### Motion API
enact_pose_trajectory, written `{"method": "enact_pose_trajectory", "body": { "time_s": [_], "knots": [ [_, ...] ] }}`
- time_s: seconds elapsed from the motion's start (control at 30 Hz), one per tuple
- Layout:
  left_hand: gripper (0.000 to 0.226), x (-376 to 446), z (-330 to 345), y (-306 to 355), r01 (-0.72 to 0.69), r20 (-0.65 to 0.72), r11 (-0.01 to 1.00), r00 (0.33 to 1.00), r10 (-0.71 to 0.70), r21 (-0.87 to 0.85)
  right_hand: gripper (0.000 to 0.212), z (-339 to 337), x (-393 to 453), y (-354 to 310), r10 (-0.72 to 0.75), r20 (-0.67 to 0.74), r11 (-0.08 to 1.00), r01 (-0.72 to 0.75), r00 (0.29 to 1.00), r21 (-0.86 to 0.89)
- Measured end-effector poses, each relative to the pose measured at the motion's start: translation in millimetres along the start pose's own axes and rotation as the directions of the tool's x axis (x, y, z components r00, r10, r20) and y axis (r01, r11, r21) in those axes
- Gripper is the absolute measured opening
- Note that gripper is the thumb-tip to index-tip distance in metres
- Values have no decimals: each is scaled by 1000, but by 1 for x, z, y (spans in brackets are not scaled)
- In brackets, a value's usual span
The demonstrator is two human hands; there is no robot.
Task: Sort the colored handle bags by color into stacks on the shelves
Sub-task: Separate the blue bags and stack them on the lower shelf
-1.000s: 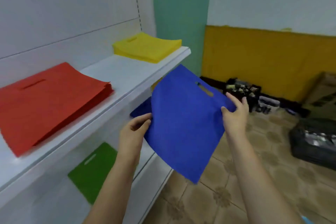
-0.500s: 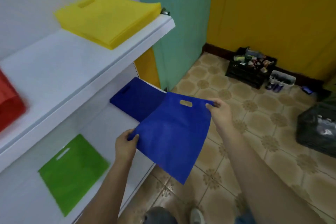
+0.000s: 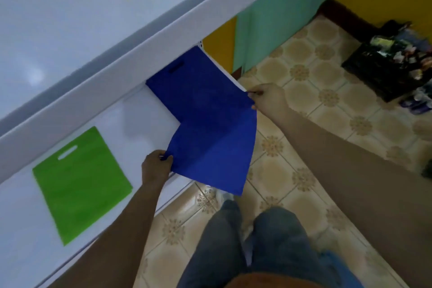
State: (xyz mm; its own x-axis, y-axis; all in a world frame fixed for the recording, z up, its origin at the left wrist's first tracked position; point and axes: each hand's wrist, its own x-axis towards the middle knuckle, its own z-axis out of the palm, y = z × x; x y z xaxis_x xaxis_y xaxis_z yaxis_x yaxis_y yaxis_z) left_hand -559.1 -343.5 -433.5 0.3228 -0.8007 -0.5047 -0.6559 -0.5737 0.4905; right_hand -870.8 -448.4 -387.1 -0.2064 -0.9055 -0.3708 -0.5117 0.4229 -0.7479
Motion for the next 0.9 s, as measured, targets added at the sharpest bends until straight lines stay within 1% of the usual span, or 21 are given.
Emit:
{"method": "enact_pose_trajectory", "body": {
  "time_s": [0.07, 0.13, 0.2, 0.23, 0.27, 0.3, 0.33, 0.4, 0.43, 0.47, 0.53, 0.57, 0.6, 0.63, 0.67, 0.73, 0.77, 0.8, 0.83, 0.87, 0.9],
  "knots": [
    [21, 9, 9, 1, 47, 12, 999, 999, -47, 27, 21, 8, 32, -13, -67, 53, 996, 70, 996, -59],
    [19, 15, 18, 7, 52, 19, 997, 998, -53, 64, 21, 16, 59, -29, -98, 120, 990, 109, 988, -89],
    [14, 19, 28, 17, 71, 23, 995, 997, -73, 71, 18, 26, 85, -49, -157, 150, 983, 170, 976, -72],
    [15, 22, 33, 22, 96, 23, 995, 995, -96, 34, 18, 30, 96, -59, -176, 167, 981, 186, 970, -48],
    [14, 27, 39, 26, 145, 24, 987, 989, -144, -66, 22, 37, 107, -68, -188, 191, 981, 194, 963, -15],
    [12, 34, 45, 31, 214, 43, 955, 977, -209, -205, 34, 41, 116, -74, -193, 218, 980, 200, 957, -11],
    [10, 44, 51, 36, 273, 69, 896, 961, -266, -350, 47, 44, 123, -75, -199, 239, 977, 212, 951, -30],
    [9, 63, 60, 48, 366, 122, 728, 922, -366, -579, 59, 54, 133, -64, -187, 295, 964, 233, 937, -127],
    [7, 71, 64, 55, 384, 135, 671, 910, -393, -634, 61, 57, 135, -52, -173, 314, 954, 238, 933, -184],
    [5, 80, 68, 63, 388, 136, 643, 904, -406, -660, 63, 62, 137, -35, -151, 330, 944, 235, 932, -231],
    [16, 92, 76, 77, 387, 140, 620, 902, -410, -683, 70, 65, 139, 2, -135, 359, 893, 270, 924, -359],
    [21, 95, 80, 81, 382, 135, 624, 904, -407, -681, 78, 64, 141, 15, -123, 373, 863, 285, 920, -418],
    [23, 97, 84, 84, 385, 123, 647, 903, -411, -659, 81, 63, 146, 31, -101, 383, 848, 281, 918, -449],
    [22, 97, 88, 86, 381, 101, 686, 905, -413, -619, 76, 62, 152, 42, -74, 395, 853, 263, 916, -450],
    [19, 96, 92, 88, 361, 50, 747, 914, -403, -559, 67, 62, 153, 49, -75, 416, 864, 268, 906, -426],
    [10, 89, 99, 87, 283, -117, 869, 927, -357, -406, 60, 59, 152, 54, -81, 409, 877, 260, 909, -404],
    [28, 85, 101, 86, 260, -192, 898, 920, -342, -354, 58, 58, 150, 52, -83, 404, 874, 261, 911, -410],
    [48, 83, 103, 85, 249, -236, 909, 912, -337, -334, 56, 59, 151, 54, -74, 413, 879, 255, 908, -403],
    [62, 83, 104, 86, 240, -246, 910, 911, -332, -338, 57, 61, 152, 53, -60, 415, 880, 244, 908, -408],
    [68, 83, 105, 87, 228, -237, 907, 916, -323, -355, 59, 61, 152, 50, -63, 416, 889, 240, 907, -389],
    [69, 83, 105, 90, 220, -209, 898, 926, -315, -380, 63, 64, 155, 48, -55, 410, 892, 229, 911, -389]
  ]
}}
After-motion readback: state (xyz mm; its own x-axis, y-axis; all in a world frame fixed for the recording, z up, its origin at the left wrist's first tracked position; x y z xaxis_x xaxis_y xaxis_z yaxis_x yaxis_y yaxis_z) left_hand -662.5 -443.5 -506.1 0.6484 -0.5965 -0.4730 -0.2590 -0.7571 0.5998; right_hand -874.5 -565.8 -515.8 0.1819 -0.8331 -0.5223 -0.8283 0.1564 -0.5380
